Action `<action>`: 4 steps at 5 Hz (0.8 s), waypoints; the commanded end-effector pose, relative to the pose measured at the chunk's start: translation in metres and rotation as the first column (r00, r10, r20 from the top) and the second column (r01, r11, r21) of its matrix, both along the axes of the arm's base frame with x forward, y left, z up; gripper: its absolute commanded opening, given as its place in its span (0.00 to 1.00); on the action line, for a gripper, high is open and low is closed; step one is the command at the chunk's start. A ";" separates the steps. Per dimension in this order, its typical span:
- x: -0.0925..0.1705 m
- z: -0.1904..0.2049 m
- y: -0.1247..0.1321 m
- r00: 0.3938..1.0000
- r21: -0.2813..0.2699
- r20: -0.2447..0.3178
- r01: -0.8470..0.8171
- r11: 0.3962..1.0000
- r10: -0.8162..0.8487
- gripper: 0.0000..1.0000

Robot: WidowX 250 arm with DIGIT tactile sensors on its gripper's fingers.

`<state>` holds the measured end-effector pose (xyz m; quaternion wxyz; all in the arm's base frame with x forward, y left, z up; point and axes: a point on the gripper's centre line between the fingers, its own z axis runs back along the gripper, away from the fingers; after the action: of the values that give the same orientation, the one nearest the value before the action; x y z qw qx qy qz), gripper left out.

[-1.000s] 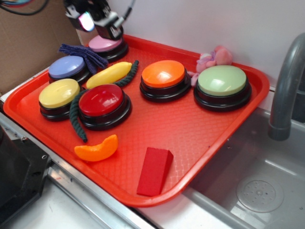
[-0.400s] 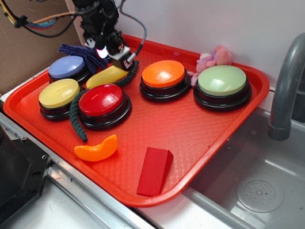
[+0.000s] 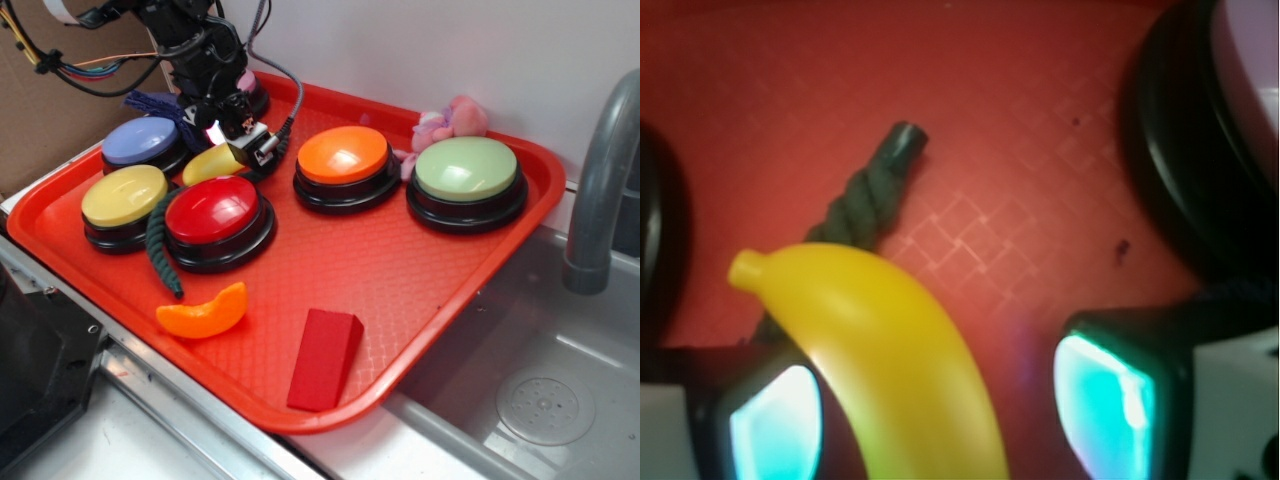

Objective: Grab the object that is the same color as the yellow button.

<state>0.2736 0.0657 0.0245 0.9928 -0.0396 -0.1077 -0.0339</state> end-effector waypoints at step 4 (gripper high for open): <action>0.007 0.060 -0.015 0.993 0.006 0.012 -0.119 0.993 0.119 0.00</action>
<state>0.2677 0.0476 0.0619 0.9961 -0.0329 -0.0776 0.0271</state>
